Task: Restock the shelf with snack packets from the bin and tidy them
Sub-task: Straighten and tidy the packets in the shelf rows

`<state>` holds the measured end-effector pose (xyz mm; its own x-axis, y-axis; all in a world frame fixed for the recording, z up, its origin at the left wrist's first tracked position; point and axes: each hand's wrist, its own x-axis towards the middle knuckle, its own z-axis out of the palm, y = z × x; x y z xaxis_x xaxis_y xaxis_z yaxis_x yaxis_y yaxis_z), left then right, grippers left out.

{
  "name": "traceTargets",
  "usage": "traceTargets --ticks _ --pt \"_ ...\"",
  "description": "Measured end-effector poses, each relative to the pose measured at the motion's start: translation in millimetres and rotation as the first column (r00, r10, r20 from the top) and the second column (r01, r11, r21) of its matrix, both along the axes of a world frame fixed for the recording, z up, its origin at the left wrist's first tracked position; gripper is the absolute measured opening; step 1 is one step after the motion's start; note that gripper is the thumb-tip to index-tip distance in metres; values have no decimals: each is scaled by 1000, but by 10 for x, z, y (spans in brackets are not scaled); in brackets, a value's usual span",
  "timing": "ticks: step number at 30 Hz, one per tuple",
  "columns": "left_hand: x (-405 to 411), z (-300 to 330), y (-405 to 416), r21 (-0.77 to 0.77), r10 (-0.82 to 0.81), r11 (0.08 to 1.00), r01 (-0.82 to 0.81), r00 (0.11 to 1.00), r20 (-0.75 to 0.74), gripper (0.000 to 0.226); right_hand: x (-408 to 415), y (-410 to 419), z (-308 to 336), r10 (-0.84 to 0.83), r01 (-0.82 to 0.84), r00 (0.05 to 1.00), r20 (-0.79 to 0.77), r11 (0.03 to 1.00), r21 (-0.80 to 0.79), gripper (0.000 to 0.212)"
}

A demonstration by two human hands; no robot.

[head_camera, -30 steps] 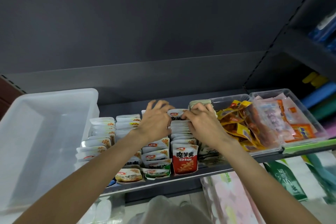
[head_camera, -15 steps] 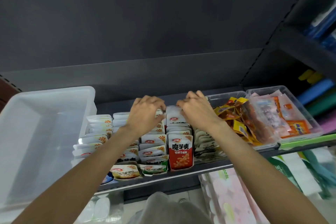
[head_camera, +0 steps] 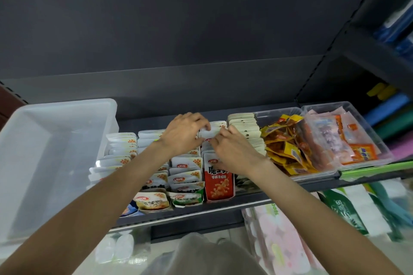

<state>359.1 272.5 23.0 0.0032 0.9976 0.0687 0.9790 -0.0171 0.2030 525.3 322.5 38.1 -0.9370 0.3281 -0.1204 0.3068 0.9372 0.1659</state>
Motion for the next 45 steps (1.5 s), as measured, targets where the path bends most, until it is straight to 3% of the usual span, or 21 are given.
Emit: traceTargets --ticks 4,7,10,13,22,27,31,34,39,42,45 --pt "0 -22 34 12 45 999 -46 996 73 25 -147 -5 -83 -47 47 999 7 999 20 40" --pt "10 -17 40 19 49 999 -51 994 95 35 -157 -2 -82 -31 32 999 43 999 -28 39" --pt "22 -12 69 -11 47 999 -46 991 121 51 -71 6 -39 2 5 998 66 995 -100 45" --pt "37 -22 112 -82 24 996 -18 997 76 50 21 -52 -13 24 -2 990 142 989 -151 58" --pt "15 71 178 -68 5 998 -8 999 -35 30 78 -213 -111 -54 54 998 34 998 17 51" --pt "-44 183 164 -98 -13 995 22 996 84 26 -32 -176 -180 -156 171 983 -93 968 184 52" --pt "-95 210 120 -174 12 985 25 977 211 39 -77 -211 -230 -209 237 967 -149 949 209 47" --pt "-121 241 56 -225 50 974 11 964 261 53 -14 -198 -205 -244 280 947 -210 946 164 55" --pt "-62 313 -115 -109 96 991 -71 965 245 48 -5 -74 -61 -314 360 919 -238 916 180 71" --pt "37 303 -158 -194 80 980 -47 983 165 65 -45 32 6 -334 352 934 -128 923 157 84" --pt "76 231 -176 -275 112 959 -73 985 130 78 27 81 7 -345 358 930 -130 929 98 85"
